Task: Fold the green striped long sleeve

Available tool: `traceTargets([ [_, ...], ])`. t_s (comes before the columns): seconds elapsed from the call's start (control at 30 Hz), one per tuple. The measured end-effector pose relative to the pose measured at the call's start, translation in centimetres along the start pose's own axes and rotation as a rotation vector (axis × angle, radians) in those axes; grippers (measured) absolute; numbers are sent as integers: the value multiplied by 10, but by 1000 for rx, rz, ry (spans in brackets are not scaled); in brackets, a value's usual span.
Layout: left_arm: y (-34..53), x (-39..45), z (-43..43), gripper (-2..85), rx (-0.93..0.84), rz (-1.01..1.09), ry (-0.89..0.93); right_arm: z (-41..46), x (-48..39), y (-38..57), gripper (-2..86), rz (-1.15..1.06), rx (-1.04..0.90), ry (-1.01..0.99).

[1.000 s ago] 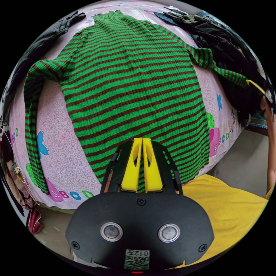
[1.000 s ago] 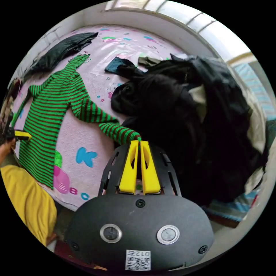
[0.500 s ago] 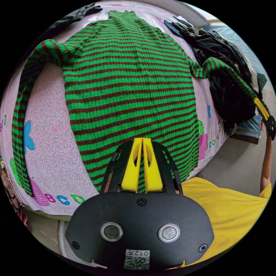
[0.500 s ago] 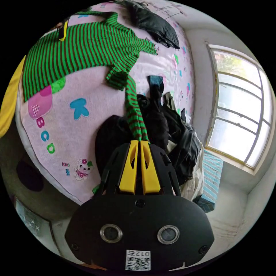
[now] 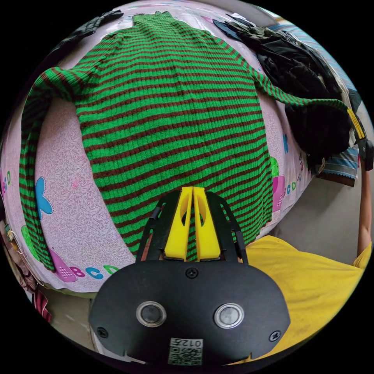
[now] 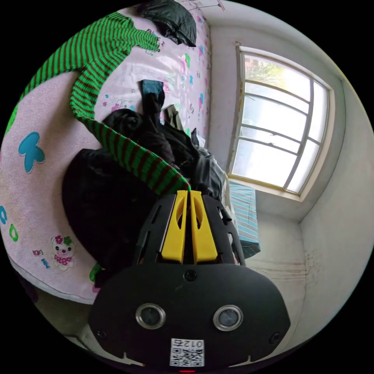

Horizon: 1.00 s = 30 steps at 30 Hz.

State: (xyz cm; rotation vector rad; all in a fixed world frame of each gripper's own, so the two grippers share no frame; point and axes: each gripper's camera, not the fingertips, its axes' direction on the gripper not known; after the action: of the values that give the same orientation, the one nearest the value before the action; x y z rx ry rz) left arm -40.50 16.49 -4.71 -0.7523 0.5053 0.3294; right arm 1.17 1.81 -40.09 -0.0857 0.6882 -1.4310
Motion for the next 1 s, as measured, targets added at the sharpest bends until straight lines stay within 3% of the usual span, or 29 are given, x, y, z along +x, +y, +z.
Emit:
traceTargets([
  [0.23,12,-18,-14,2,22,-43,60,5,39,-83,7,-10,161,104],
  [0.43,24,-27,-28,2,20,-39,81,-44,55,-196,8,65,486,54],
  [0.57,36,-37,-41,2,34,-42,121,-86,25,-268,10,47,699,-115],
  [0.7,57,-57,-61,2,71,-84,166,-108,-33,-322,17,-12,774,-371],
  [0.83,81,-84,-83,3,113,-145,183,-107,-61,-355,39,36,677,-533],
  [1.0,98,-111,-108,4,163,-211,166,-58,-33,-357,88,251,551,-854],
])
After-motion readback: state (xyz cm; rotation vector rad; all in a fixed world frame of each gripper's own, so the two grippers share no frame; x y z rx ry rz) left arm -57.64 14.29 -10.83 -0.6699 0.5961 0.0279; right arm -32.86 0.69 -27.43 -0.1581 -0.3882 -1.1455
